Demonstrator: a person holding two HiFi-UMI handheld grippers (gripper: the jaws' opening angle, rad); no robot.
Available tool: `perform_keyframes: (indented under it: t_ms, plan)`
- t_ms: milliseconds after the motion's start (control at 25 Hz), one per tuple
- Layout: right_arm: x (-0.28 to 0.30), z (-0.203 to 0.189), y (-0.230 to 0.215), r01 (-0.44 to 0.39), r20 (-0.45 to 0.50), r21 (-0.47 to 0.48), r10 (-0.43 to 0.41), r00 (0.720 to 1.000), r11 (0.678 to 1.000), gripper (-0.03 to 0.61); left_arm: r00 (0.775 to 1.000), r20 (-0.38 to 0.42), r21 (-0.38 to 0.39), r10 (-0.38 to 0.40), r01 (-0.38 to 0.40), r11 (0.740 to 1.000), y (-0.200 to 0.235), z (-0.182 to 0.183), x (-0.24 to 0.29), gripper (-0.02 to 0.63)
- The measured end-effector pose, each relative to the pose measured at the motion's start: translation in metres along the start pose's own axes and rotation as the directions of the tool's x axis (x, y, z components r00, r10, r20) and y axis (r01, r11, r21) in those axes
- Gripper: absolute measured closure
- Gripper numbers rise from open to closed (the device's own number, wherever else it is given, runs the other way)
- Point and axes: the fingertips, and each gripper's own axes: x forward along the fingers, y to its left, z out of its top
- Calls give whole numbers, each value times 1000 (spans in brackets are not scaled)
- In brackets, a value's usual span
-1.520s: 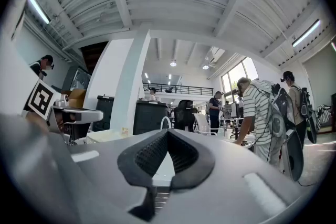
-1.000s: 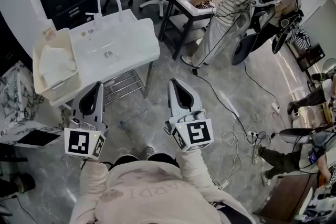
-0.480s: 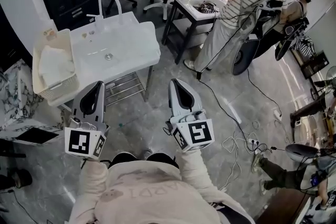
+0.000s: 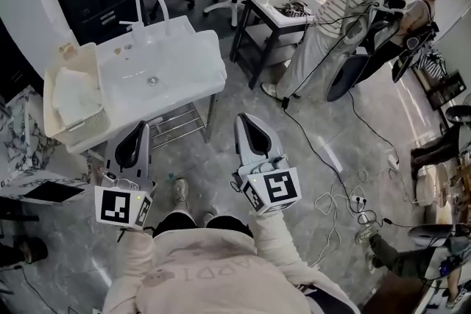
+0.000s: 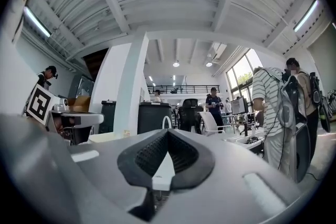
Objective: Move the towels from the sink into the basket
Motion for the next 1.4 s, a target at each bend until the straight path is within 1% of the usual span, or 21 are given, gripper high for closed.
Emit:
perform_keyframes:
  t_ms: [320, 680, 920, 1200, 1400]
  plan:
    - [50, -10, -14, 18, -8, -12, -18, 1000, 1000, 568, 999, -2, -25, -32, 32, 999, 33, -20, 46, 609]
    - [136, -11, -42, 51, 4, -18, -51, 999, 999, 568, 997, 10, -25, -81, 82, 996, 84, -24, 125, 609]
    - [184, -20, -51, 85, 7, -11, -84, 996, 996, 568, 993, 9, -26, -116, 117, 993, 118, -34, 165, 609]
    - [226, -24, -57, 123, -5, -14, -123, 992, 992, 568, 988, 5, -38, -154, 154, 987, 149, -41, 195, 609]
    - [245, -36, -60, 148, -25, 12, -148, 989, 989, 569, 984, 1, -44, -180, 179, 983, 163, -51, 205, 609]
